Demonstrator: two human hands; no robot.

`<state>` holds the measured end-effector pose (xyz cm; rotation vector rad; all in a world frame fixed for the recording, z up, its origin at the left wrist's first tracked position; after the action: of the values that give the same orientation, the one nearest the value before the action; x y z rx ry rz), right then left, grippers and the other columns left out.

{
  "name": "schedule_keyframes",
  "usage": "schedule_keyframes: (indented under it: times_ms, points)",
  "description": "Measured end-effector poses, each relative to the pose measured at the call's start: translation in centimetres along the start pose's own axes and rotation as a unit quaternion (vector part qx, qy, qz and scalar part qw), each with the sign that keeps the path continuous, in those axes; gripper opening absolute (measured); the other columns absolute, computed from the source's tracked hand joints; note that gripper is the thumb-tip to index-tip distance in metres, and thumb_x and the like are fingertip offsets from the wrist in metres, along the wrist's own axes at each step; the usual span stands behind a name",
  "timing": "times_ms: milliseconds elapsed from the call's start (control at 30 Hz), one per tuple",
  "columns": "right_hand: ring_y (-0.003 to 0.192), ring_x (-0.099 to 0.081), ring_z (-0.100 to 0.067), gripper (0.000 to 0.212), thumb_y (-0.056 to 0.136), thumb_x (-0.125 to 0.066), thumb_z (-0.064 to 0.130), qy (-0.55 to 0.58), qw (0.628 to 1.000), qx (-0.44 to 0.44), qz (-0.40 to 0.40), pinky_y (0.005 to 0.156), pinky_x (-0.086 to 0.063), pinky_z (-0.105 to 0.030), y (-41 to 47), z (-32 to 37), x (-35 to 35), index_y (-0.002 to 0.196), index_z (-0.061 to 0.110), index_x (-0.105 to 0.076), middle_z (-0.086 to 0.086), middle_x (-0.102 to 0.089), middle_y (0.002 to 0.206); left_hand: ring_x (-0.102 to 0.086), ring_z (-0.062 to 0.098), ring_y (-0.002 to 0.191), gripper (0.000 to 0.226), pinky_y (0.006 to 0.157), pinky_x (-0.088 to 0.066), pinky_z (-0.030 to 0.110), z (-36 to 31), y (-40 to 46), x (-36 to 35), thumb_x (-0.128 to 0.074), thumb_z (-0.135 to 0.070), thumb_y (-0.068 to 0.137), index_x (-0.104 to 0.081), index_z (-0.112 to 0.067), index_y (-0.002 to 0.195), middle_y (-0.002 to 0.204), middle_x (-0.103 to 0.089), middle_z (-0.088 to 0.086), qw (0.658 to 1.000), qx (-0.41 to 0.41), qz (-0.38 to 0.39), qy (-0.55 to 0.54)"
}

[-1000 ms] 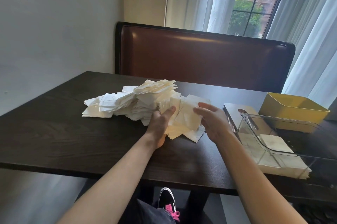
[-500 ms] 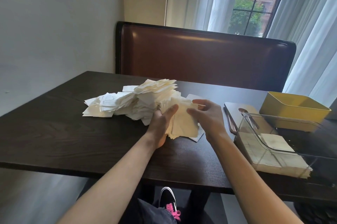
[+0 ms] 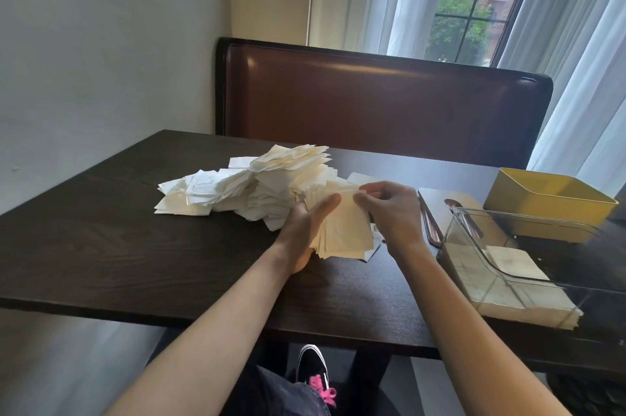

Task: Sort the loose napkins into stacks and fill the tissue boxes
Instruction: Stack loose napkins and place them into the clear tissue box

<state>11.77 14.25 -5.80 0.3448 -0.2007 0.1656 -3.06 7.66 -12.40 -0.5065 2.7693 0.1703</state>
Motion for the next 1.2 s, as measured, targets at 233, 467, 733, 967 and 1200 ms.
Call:
schedule_keyframes:
  times_ms: [233,467,733,967,1200]
  points:
    - [0.078,-0.066,-0.014,0.012,0.084,-0.075,0.014,-0.033,0.999,-0.034,-0.020,0.064,-0.051,-0.022,0.8,-2.4,2.0,0.096,0.012,-0.076,0.000,-0.073,0.089,-0.073,0.026,0.096,0.029,0.081,-0.061,0.038,-0.9,0.2,4.5,-0.075,-0.014,0.087,-0.069,-0.006,0.114,0.105,-0.075,0.009,0.981,-0.075,-0.180,-0.007]
    - [0.109,-0.059,-0.020,0.050,0.086,-0.074,0.036,-0.207,0.968,-0.069,0.122,0.094,-0.047,-0.033,0.7,-6.2,-0.9,0.128,0.012,-0.061,-0.005,-0.064,0.122,-0.073,0.027,0.095,0.030,0.087,-0.060,0.045,-0.7,0.3,5.9,-0.077,-0.011,0.083,-0.069,-0.004,0.111,0.105,-0.074,0.012,0.968,-0.073,-0.237,-0.031]
    - [0.055,-0.045,-0.016,0.038,0.083,-0.073,0.028,-0.234,0.961,-0.105,0.100,0.051,-0.029,-0.029,1.9,-6.7,-1.6,0.059,0.006,-0.054,-0.001,-0.047,0.057,-0.073,0.029,0.095,0.030,0.087,-0.060,0.046,-0.2,0.6,5.7,-0.079,-0.013,0.082,-0.069,-0.003,0.109,0.104,-0.074,0.013,0.972,-0.055,-0.226,-0.009]
    - [0.063,-0.056,-0.017,0.020,0.080,-0.074,0.012,-0.019,0.996,-0.080,0.029,0.056,-0.042,-0.024,1.0,-5.3,0.1,0.062,0.008,-0.066,-0.005,-0.062,0.062,-0.074,0.030,0.093,0.023,0.082,-0.062,0.045,-0.3,0.6,4.8,-0.076,-0.009,0.086,-0.070,-0.004,0.108,0.103,-0.075,0.014,0.980,-0.054,-0.191,-0.001]
    - [0.073,-0.069,-0.015,0.007,0.090,-0.067,0.005,0.174,0.984,-0.016,0.034,0.060,-0.054,-0.020,-0.4,1.1,1.5,0.096,0.004,-0.070,-0.008,-0.073,0.086,-0.074,0.023,0.088,0.018,0.068,-0.060,0.029,-0.6,0.4,4.2,-0.072,-0.015,0.091,-0.070,-0.007,0.107,0.097,-0.075,0.007,0.983,-0.055,-0.173,0.020]
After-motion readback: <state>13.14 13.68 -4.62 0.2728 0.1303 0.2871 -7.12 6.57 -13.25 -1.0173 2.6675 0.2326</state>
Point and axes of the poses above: each hand's wrist, its own y-axis towards the middle knuckle, its own x-axis out of the back of the hand, z = x × y, the point moved 10 cm from there along y, towards the middle knuckle
